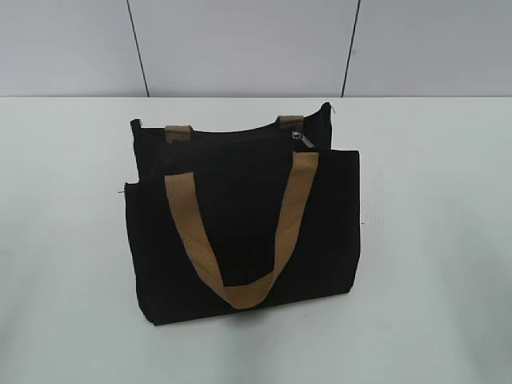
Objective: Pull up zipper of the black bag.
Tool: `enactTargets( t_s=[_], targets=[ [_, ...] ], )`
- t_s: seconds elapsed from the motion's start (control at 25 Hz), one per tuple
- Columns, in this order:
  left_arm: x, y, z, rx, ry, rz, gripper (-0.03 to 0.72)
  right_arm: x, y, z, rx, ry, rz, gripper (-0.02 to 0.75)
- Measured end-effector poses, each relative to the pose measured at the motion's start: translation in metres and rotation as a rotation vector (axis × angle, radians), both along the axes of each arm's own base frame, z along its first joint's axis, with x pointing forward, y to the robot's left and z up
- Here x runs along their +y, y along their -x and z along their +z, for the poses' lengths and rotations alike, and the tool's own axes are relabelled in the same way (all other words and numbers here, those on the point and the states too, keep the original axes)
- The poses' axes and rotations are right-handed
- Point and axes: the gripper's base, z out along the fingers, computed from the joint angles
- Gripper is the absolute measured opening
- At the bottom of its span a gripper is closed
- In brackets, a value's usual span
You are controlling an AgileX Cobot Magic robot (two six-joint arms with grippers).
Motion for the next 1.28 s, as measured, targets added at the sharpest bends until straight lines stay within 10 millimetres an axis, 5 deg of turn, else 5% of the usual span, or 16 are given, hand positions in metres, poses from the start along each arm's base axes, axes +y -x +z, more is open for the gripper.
enactTargets(
  t_s=[0.24, 0.84, 1.28],
  targets=[
    [-0.001, 0.025, 0.001, -0.04, -0.006, -0.015, 0.493, 0.0, 0.023, -0.017, -0.011, -0.01, -0.015, 0.477],
    [-0.003, 0.091, -0.01, -0.349, -0.006, -0.017, 0.489, 0.0, 0.063, 0.004, -0.281, -0.024, -0.028, 0.477],
    [-0.003, 0.092, -0.011, -0.351, -0.002, -0.014, 0.487, 0.002, 0.108, 0.006, -0.407, -0.021, 0.0, 0.477]
  ],
)
